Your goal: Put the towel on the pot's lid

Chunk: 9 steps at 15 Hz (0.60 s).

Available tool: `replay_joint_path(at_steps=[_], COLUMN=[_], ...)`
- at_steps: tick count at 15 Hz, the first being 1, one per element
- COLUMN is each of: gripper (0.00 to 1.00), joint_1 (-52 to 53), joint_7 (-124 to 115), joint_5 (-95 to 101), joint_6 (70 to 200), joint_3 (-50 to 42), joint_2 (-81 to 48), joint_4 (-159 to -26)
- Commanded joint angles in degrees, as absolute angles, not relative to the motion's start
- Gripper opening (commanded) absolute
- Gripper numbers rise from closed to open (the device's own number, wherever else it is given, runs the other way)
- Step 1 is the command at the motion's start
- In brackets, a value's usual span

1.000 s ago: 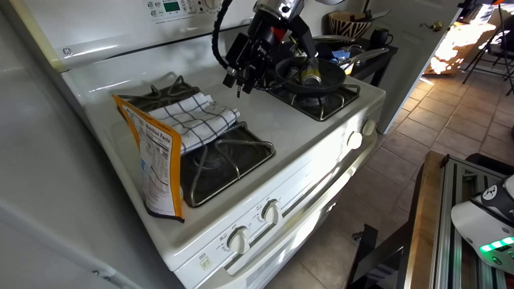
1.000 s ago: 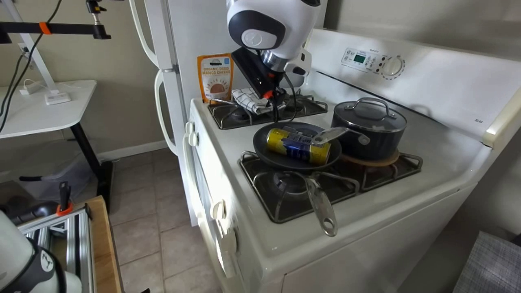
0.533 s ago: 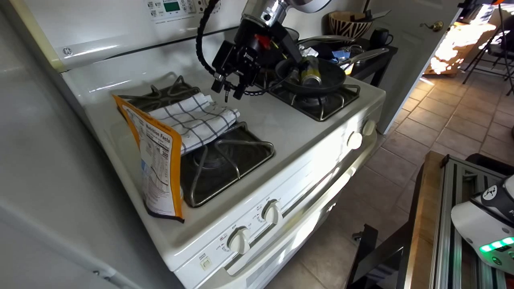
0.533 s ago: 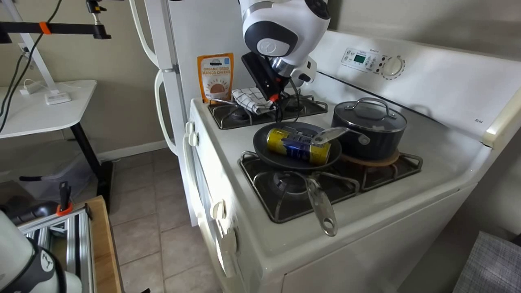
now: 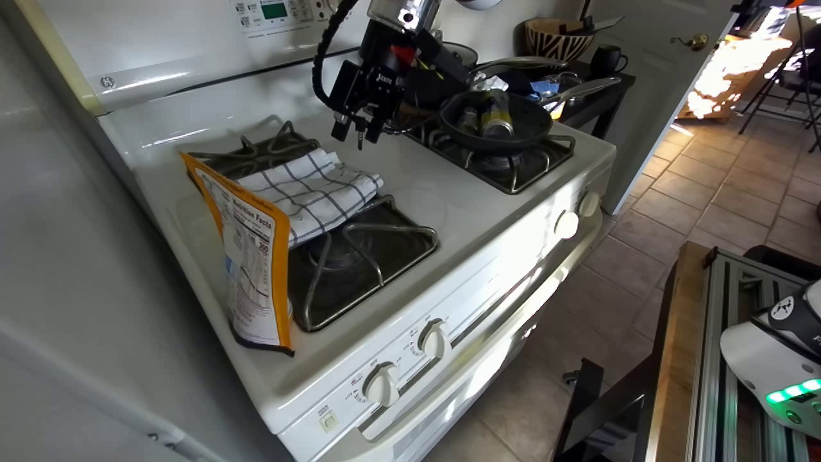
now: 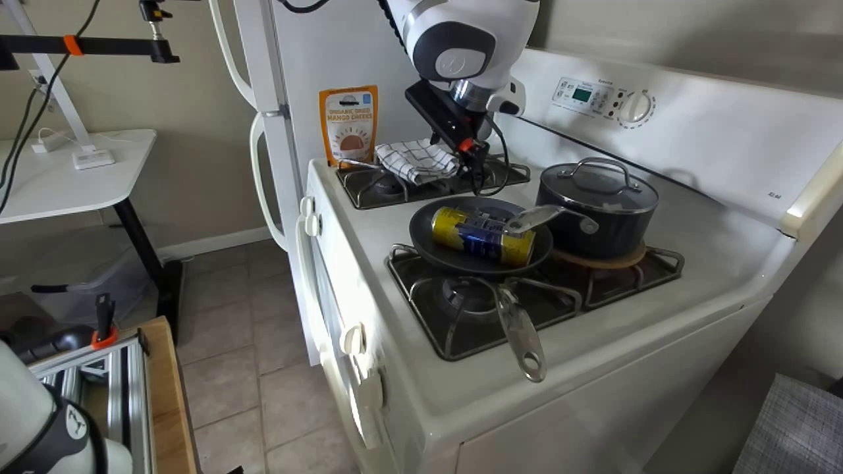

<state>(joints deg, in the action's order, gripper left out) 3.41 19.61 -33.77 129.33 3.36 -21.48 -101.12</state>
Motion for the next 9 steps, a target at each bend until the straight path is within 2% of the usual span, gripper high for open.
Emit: replay_joint_path(at_steps=[1,4,9], gripper=[1.00,1.00,1.00], joint_1=[1.8,-0.6,0.0], joint_7=[19.6,23.9,17.3], joint_5=[-30.9,-37.5,-35.8], joint_6=[131.1,131.9,126.9], joint_3=[5.4,9.0,9.1], joint_2=[-22.4,-25.6,-27.1], joint_4=[-99.6,-97.0,-95.8])
